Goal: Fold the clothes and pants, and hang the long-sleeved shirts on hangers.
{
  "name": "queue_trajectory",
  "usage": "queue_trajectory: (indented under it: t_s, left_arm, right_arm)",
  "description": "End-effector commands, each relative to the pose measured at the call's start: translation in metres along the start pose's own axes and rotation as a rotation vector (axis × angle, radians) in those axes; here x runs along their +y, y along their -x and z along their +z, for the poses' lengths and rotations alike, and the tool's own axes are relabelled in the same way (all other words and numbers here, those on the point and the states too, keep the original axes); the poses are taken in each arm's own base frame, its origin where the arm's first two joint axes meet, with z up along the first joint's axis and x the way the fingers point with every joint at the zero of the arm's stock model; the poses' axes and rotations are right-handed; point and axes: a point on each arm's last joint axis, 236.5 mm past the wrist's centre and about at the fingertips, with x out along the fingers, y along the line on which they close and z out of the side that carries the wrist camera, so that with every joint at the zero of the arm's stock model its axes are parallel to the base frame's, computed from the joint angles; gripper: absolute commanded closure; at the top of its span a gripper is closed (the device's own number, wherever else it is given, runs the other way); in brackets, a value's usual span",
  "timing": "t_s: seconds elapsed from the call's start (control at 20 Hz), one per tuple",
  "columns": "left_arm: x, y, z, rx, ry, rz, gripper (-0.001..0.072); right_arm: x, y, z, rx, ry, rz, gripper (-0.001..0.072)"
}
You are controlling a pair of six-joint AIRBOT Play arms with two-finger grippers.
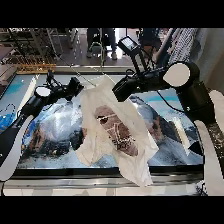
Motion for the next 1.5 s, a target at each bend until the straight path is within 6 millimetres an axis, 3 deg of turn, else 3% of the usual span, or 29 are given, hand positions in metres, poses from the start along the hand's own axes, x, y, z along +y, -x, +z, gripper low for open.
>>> queue_trajectory:
  t_s: [0.0,0.3,0.75,0.85,0.95,1.1,1.3,1.45]
  left_arm:
    - [0.015,-0.009,-0.003,0.016,0.099,0.017,0.0693]
    - [0.021,-0.025,-0.007,0.038,0.25,-0.035,0.0693]
    - [0.025,-0.024,-0.001,0.019,0.259,-0.033,0.0693]
    - [0.024,-0.024,-0.008,0.05,0.248,-0.034,0.0692]
    - [0.021,-0.023,-0.024,0.114,0.164,-0.039,0.0693]
    - [0.012,-0.02,-0.04,0.18,0.057,-0.079,0.0693]
    - [-0.021,-0.006,-0.046,0.227,-0.067,-0.253,0.0693]
    - [-0.04,0.015,-0.053,0.297,-0.087,-0.379,0.0692]
  right_arm:
    - [0.012,0.009,0.01,-0.04,0.023,0.036,0.0693]
    - [0.032,0.023,-0.007,0.032,0.042,0.099,0.0693]
    - [0.046,0.025,-0.011,0.048,0.05,0.157,0.0693]
    - [0.031,0.023,-0.008,0.037,0.057,0.093,0.0693]
    - [-0.002,0.019,-0.003,0.013,0.038,-0.043,0.0693]
    - [-0.054,0.007,-0.01,0.012,-0.012,-0.237,0.0693]
    - [-0.065,-0.019,-0.005,-0.046,-0.042,-0.243,0.0693]
    - [-0.071,-0.023,0.0,-0.072,-0.047,-0.258,0.0693]
